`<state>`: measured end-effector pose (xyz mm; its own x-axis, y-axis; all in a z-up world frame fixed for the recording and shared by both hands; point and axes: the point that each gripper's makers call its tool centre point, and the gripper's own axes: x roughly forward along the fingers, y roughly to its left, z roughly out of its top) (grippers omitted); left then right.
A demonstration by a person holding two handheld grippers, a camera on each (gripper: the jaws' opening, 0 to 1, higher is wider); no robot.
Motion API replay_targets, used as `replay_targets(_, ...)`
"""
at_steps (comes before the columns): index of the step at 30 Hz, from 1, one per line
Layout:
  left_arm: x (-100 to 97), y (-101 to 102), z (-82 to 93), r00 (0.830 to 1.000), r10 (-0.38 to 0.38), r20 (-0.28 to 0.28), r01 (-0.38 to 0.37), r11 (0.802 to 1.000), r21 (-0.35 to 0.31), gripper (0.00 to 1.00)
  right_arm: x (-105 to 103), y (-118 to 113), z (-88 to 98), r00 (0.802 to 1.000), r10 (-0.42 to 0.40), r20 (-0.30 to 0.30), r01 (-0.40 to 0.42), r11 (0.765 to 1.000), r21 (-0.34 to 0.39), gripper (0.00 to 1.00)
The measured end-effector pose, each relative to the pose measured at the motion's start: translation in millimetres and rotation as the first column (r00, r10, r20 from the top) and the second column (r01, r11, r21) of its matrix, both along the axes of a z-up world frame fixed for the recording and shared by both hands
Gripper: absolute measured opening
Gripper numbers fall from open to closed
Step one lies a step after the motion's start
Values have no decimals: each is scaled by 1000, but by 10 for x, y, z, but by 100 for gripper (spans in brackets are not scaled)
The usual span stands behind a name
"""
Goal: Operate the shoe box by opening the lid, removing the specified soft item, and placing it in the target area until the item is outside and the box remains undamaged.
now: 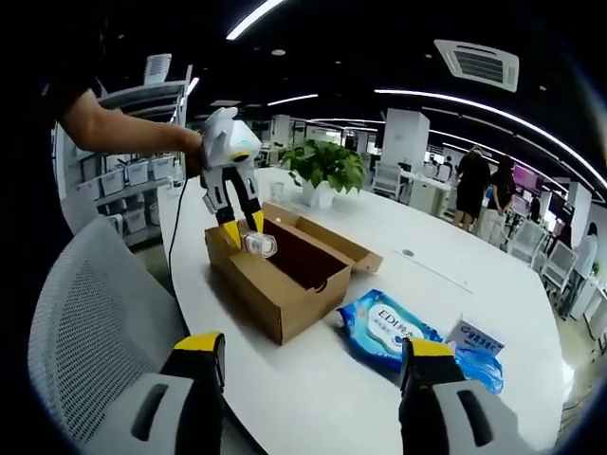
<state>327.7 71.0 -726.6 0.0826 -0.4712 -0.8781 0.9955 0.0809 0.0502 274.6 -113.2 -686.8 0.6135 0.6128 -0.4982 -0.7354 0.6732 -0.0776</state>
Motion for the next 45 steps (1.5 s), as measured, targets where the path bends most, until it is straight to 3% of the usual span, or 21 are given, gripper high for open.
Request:
replay_targets(15,-142,-531,241,984,-157,84,166,980,-107,19,-80,196,32,997,77,30,-78,997,12,56)
replay_targets(24,-313,-749,249,965,-248,82,257,959,-117,19,-101,303,93,992,113,50,-115,993,39,46)
replay_targets(45,-747,-1095,243,913,-408,6,403,901,-160,19,-286,508,75,970,241,38,-242,970,32,26)
